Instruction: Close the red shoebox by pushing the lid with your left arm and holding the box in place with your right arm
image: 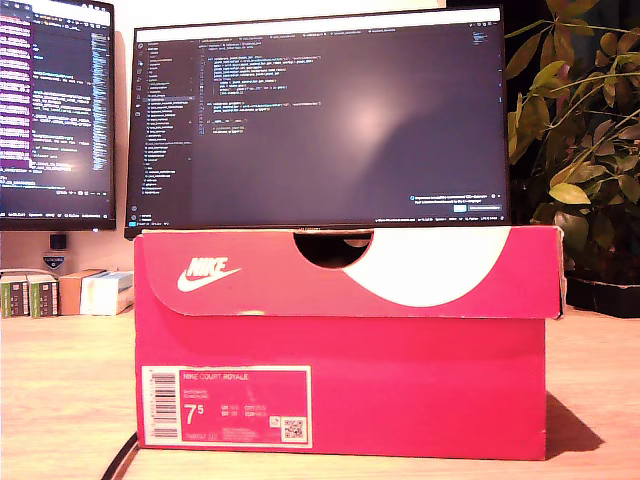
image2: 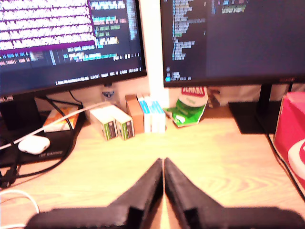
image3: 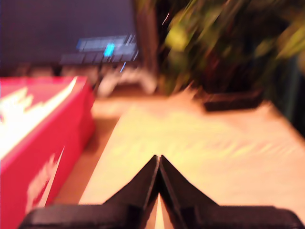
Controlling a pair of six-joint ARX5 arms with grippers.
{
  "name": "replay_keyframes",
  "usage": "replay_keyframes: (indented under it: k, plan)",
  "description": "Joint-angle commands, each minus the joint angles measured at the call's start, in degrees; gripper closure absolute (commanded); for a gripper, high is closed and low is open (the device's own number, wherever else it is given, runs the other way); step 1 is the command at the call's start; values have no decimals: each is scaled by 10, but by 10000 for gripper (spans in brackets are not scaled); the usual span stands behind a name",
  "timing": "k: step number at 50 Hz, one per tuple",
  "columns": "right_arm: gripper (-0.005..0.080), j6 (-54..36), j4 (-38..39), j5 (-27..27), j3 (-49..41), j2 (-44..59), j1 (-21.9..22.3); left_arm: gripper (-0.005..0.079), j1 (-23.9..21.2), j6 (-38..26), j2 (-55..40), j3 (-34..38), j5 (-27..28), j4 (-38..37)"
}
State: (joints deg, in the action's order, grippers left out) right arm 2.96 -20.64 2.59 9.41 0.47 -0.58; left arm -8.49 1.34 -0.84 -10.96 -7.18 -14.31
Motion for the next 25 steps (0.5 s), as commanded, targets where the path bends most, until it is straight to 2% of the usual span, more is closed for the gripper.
replay_keyframes:
  k: [1,13,20,25]
  plan:
    - [764,0,9,1,-18,-4,-11,758,-2,2,6,23,0,2]
    - [764,-4,29,-35,-47,-4,-37,758,-2,3,14,56,-1,4]
    - [764,-5,48,-86,-63,-4,-38,758,-2,1,14,70,-12,16]
    - [764,-30,47,-103,-68,-4,-38,758,-2,-1,14,85,-17,25]
